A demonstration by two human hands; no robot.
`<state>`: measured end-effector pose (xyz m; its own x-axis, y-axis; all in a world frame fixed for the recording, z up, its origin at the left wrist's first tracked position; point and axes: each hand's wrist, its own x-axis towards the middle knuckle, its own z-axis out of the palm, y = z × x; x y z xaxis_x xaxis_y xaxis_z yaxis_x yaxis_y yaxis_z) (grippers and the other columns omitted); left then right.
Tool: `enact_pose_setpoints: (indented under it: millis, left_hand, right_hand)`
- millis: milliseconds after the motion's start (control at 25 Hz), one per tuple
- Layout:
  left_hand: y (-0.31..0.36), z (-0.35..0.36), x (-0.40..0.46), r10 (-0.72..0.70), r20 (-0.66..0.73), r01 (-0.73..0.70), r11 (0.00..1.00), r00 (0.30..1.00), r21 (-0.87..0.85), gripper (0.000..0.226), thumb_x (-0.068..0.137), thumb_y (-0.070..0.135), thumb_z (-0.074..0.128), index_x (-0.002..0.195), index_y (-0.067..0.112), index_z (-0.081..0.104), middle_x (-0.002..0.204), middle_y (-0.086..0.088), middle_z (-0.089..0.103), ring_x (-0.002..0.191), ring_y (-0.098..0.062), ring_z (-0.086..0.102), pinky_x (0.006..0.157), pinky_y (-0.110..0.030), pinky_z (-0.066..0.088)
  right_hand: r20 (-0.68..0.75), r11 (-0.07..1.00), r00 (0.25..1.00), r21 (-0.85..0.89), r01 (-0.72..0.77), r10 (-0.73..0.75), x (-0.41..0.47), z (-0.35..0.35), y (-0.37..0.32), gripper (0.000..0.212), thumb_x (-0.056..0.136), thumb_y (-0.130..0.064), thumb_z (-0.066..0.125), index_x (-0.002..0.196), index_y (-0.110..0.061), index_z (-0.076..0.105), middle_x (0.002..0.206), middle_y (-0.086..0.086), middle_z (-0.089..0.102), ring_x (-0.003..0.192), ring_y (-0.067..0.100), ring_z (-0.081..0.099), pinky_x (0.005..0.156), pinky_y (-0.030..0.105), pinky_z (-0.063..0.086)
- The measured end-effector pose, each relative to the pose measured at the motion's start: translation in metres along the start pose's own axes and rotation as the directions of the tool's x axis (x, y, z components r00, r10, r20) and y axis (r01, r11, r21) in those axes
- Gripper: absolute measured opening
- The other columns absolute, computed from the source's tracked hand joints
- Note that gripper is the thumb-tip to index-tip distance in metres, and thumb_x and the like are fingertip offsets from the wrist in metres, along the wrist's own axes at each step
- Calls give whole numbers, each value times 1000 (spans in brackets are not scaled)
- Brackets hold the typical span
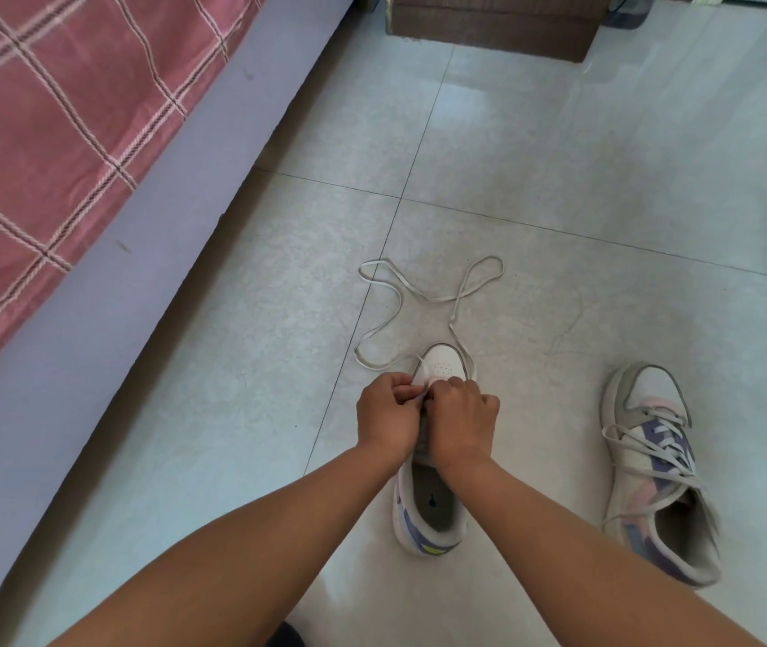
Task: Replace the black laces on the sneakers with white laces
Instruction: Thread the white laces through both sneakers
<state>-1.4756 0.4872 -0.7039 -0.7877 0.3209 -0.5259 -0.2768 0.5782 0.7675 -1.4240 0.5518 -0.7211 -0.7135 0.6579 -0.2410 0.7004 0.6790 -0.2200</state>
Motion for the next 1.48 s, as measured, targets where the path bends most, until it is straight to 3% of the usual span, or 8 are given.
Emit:
enact_pose_setpoints:
  millis: [240, 400, 600, 720, 880, 1080, 1280, 1480]
  left_hand:
    - [-5, -2, -8, 106, 27, -109, 982, 994, 152, 30, 92, 16, 56, 121, 14, 51, 108, 3, 59, 107, -13, 57, 76, -7, 40]
    - [-15, -8, -18, 142, 147, -202, 776, 979, 598, 60, 99, 44, 31, 145, 8, 18, 133, -10, 46, 114, -25, 53, 80, -30, 41]
    - [-24, -14, -34, 122, 397, -406, 468, 909, 785, 70, 99, 31, 33, 148, 7, -10, 103, -10, 64, 73, -19, 59, 53, -24, 39]
    - [-31, -7, -42, -3, 375, -297, 606, 927, 738, 59, 101, 29, 33, 149, 10, 5, 113, -10, 64, 93, -22, 64, 71, -28, 47]
    - [-22, -1, -31, -60, 278, -155, 710, 959, 687, 43, 101, 23, 35, 139, 6, 26, 120, -12, 60, 106, -26, 61, 87, -31, 49]
    - [-15, -18, -19, -110, 255, -117, 673, 961, 730, 43, 99, 22, 38, 137, 2, 27, 119, -15, 59, 105, -28, 61, 83, -33, 48]
    - [2, -44, -17, 193, 405, -436, 584, 894, 685, 56, 97, 40, 42, 144, 18, 21, 117, -4, 59, 96, -21, 61, 76, -32, 47]
    - [18, -56, -10, 509, 372, -626, 695, 776, 354, 10, 91, 22, 60, 90, 13, 64, 87, 3, 53, 77, -12, 53, 71, -26, 44]
  right_hand:
    - [-17, 999, 1000, -38, 15, -15, -1, 7, -2, 19, 94, -16, 41, 108, -17, 53, 110, 2, 55, 107, 20, 48, 86, 31, 31]
    - [5, 991, 996, -91, 94, -94, -3, 4, 4, 20, 92, -26, 45, 108, -16, 52, 109, 2, 56, 103, 20, 50, 87, 31, 31]
    - [106, 970, 986, -191, 149, -131, 2, -8, 5, 30, 86, -21, 57, 114, -13, 49, 114, 4, 54, 107, 22, 49, 90, 32, 33]
    - [45, 913, 971, -333, 235, -234, -7, -15, 3, 33, 73, -33, 70, 101, -18, 60, 95, 0, 62, 89, 15, 58, 80, 28, 40]
    - [-179, 800, 805, -354, 484, -566, -14, -20, 9, 29, 42, -25, 88, 59, -15, 66, 54, 1, 59, 48, 15, 56, 49, 23, 44]
    - [-325, 551, 499, -87, 830, -803, -26, -28, 37, 8, 74, 2, 65, 77, -3, 69, 71, 9, 63, 61, 22, 58, 57, 27, 48]
    - [-219, 688, 709, 176, 704, -670, -12, -45, 54, 13, 73, 10, 72, 81, 1, 68, 76, 13, 65, 65, 29, 61, 59, 31, 53]
    - [-119, 650, 910, 663, 371, -398, -7, -57, 32, 9, 88, -4, 61, 86, -9, 69, 78, -7, 63, 76, 1, 58, 71, 12, 44]
